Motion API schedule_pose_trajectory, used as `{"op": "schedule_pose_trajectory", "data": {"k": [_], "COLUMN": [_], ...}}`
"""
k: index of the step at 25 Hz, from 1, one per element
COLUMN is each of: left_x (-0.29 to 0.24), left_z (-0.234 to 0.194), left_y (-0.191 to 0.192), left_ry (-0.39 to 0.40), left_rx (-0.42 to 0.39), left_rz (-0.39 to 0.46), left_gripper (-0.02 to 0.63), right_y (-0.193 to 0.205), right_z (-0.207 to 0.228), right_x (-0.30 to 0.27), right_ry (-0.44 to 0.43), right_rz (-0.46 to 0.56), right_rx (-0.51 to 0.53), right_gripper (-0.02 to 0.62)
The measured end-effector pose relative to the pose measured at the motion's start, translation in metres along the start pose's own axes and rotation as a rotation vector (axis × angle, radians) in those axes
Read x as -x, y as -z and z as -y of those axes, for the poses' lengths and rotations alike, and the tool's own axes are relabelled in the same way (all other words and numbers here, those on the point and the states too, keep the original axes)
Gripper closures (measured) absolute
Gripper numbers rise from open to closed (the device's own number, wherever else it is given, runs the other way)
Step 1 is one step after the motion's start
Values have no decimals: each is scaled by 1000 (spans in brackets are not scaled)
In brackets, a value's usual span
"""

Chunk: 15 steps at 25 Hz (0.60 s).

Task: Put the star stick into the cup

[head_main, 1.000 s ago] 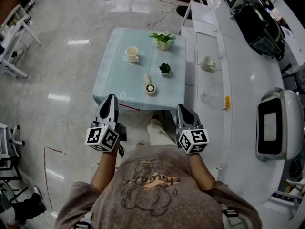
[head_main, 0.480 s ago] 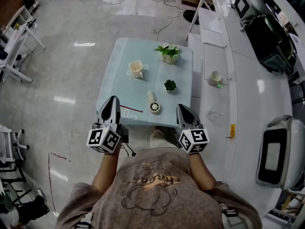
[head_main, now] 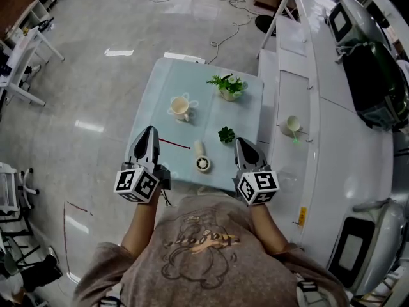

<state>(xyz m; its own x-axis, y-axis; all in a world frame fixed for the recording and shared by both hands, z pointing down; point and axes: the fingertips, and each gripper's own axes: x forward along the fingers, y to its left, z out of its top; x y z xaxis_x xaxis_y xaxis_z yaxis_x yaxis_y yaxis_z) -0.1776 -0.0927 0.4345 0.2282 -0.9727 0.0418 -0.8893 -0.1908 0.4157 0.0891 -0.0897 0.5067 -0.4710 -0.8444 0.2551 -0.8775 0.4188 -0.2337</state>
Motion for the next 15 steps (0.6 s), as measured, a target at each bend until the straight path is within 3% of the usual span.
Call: {"op": "schedule_pose_trajectory", "data": {"k": [6, 15], "left_x": [-39, -66], "left_z": [-1, -5], "left_y": [-4, -10], "left_ry": [-35, -34], "left_rx": [-14, -30], "left_rz": [16, 2], "left_gripper": [577, 577], "right_y": [-7, -10], "right_z": [25, 44], "right_x": [-28, -35], "right_ry": [-23, 13], "right_rz": [-13, -23], "right_rx": [-15, -33], "right_gripper": [594, 594]}}
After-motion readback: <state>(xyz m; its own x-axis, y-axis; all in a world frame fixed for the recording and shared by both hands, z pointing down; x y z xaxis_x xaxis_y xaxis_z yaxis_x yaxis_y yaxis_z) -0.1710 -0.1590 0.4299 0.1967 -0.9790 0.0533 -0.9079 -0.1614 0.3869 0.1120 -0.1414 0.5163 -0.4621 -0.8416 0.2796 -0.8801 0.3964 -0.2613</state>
